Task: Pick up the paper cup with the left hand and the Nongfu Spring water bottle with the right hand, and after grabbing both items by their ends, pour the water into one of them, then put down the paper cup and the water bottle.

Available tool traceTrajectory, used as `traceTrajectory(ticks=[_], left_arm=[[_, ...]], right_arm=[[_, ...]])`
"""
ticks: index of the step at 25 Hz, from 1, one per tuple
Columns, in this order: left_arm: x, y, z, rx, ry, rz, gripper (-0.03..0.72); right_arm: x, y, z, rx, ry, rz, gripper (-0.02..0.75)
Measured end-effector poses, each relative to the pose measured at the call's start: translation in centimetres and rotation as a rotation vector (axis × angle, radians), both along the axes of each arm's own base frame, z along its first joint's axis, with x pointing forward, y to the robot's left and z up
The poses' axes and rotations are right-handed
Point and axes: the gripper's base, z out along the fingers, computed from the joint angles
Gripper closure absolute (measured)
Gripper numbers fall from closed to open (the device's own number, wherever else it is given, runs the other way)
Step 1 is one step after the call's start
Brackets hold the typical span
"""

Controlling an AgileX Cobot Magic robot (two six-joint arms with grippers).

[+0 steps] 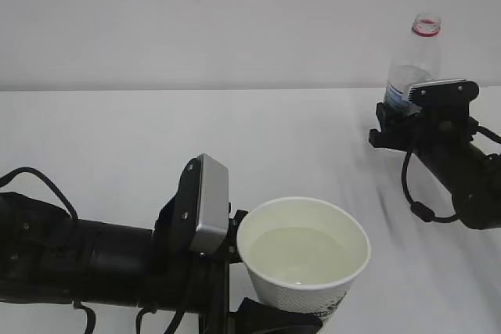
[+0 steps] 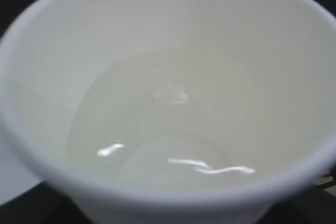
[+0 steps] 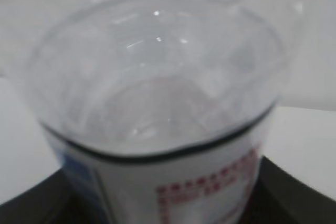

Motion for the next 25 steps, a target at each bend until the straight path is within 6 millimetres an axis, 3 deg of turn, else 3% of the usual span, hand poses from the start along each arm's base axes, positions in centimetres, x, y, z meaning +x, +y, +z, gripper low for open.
traceTrajectory(ticks=[13,19,25], left_arm=[[0.04,0.00,0.01,-0.002,0.001,0.005,0.157],[0.09,-0.01,0.03,-0.004,0.003,0.011,0.157],[0.24,-0.01,0.08,-0.010,0.008,0.030,0.157]], right_arm=[[0.02,-0.14,-0.04,0.006,-0.017,-0.017,0.254],[0.04,-0.14,0.06,0.009,-0.029,-0.017,0.145],[0.10,-0.16,0.22,0.011,-0.044,-0.020,0.125]])
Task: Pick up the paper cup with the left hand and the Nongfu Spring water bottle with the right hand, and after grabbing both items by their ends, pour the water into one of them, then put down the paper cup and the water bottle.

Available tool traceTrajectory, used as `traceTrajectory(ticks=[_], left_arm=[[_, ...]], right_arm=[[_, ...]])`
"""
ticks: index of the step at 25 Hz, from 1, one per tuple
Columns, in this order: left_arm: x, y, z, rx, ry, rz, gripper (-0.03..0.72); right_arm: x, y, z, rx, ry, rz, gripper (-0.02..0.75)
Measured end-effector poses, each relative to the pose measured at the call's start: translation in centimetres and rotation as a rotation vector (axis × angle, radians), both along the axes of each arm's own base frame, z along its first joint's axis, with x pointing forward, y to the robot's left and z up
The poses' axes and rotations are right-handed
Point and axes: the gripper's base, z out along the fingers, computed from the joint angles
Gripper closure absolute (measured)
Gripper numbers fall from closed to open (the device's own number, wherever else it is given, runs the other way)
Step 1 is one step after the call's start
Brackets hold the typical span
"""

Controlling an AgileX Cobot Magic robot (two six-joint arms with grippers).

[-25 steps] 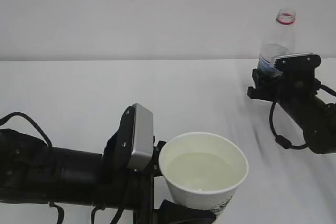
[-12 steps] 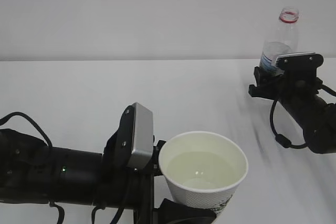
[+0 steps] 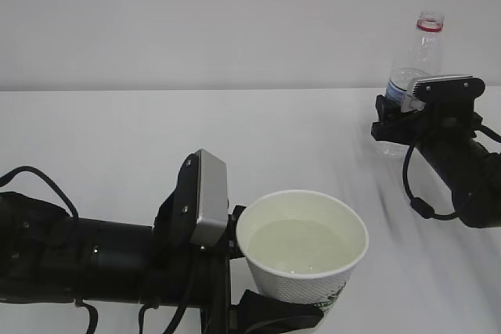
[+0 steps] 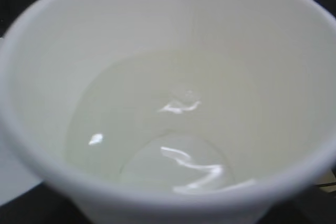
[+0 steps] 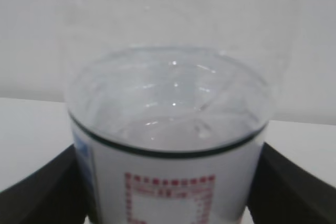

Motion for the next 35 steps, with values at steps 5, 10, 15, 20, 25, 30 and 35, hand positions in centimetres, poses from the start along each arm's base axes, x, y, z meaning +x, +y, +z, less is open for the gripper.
traceTrajectory(ticks=[5,10,15,20,25,30,35], left_arm=[[0.0,0.0,0.0,0.000,0.000,0.002,0.157],[0.0,0.0,0.0,-0.001,0.001,0.004,0.157],[0.0,0.0,0.0,-0.001,0.001,0.004,0.157],[0.0,0.0,0.0,-0.001,0.001,0.004,0.157],[0.0,0.0,0.0,-0.001,0.001,0.004,0.157],[0.0,0.0,0.0,-0.002,0.002,0.006,0.157],[0.0,0.0,0.0,-0.002,0.002,0.006,0.157]], right_arm=[[0.0,0.0,0.0,0.001,-0.002,-0.001,0.122],[0.0,0.0,0.0,0.002,-0.002,-0.002,0.120],[-0.6,0.0,-0.1,0.014,0.015,0.007,0.120],[-1.4,0.0,0.6,0.019,0.014,0.011,0.119],[-2.3,-0.1,1.0,0.017,0.023,0.016,0.118],[-3.7,-0.1,1.5,0.010,0.036,0.040,0.119],[-5.0,-0.2,3.0,0.009,0.023,0.048,0.119]])
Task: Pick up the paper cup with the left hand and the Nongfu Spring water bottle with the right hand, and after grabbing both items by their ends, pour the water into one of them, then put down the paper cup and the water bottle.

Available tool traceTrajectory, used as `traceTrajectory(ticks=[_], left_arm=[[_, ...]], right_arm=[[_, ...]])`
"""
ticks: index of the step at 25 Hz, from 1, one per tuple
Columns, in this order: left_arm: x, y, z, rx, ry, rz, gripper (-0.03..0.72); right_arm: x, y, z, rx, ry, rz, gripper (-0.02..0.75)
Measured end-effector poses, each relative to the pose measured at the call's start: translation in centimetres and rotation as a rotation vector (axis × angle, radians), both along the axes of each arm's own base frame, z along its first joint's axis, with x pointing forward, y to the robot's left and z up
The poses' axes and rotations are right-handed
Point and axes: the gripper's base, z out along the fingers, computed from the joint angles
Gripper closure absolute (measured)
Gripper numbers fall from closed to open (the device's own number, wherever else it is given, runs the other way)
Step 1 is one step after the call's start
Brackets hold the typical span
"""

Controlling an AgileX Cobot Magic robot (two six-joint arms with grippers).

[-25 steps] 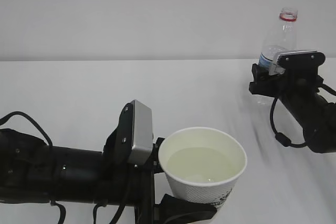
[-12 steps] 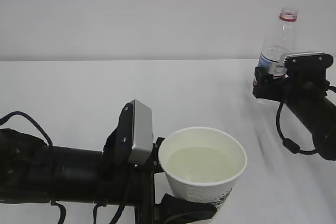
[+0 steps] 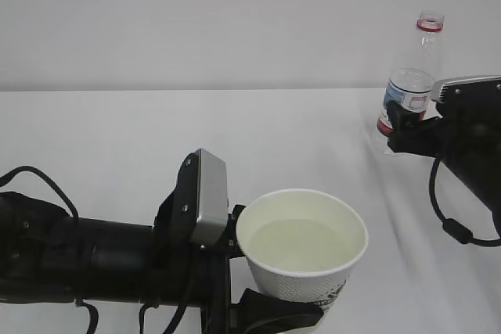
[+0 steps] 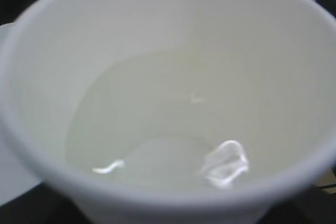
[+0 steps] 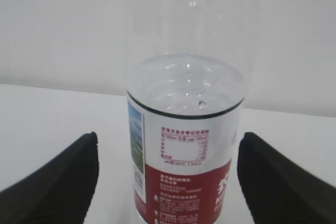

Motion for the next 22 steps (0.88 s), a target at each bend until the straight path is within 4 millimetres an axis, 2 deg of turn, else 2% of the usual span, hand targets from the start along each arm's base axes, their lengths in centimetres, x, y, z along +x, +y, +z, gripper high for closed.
traceTrajectory(ticks=[5,22], left_arm=[[0.0,0.0,0.0,-0.001,0.001,0.002,0.158],[0.1,0.0,0.0,-0.002,0.002,0.007,0.158]], right_arm=[[-1.6,-0.2,1.3,0.001,-0.012,0.000,0.119],[-7.4,-0.9,3.5,0.000,-0.001,0.000,0.136]])
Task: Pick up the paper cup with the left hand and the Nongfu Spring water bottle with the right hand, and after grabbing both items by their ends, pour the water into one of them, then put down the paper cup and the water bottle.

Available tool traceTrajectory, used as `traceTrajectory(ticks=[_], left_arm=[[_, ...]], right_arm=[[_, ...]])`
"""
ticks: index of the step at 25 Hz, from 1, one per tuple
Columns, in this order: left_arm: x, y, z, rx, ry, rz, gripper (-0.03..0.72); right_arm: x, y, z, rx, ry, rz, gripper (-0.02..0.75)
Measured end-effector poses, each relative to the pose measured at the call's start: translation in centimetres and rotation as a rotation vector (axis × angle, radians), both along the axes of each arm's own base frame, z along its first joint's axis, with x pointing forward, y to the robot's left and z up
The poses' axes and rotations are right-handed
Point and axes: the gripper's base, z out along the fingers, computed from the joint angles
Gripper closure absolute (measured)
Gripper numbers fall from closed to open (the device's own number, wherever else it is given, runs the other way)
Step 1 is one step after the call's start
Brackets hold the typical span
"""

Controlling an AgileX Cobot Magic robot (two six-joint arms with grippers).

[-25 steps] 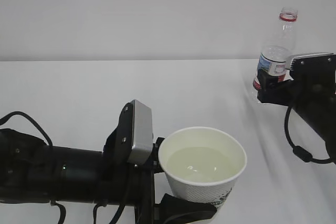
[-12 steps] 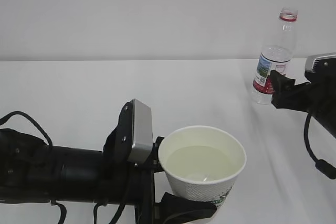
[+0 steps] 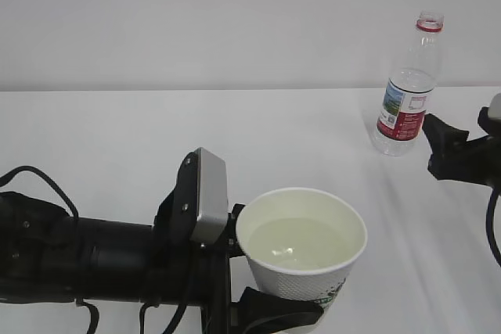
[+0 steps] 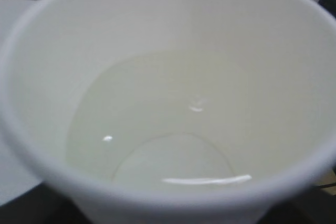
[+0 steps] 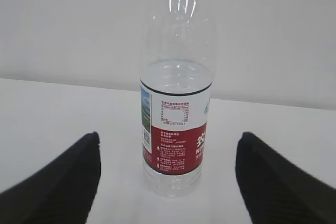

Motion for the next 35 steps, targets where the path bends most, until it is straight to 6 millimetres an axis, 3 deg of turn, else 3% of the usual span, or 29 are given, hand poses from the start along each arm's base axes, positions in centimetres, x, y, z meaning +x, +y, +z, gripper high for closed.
traceTrajectory(ticks=[12,21,35], left_arm=[[0.0,0.0,0.0,0.002,0.000,-0.001,0.159],[0.0,0.0,0.0,0.000,0.001,0.006,0.159],[1.9,0.3,0.3,-0.037,-0.014,0.215,0.159]], right_arm=[[-3.2,-0.4,0.9,0.001,-0.007,0.000,0.143],[-3.4,-0.4,1.0,0.009,-0.009,-0.001,0.143],[-3.4,-0.4,1.0,0.013,-0.010,-0.002,0.143]])
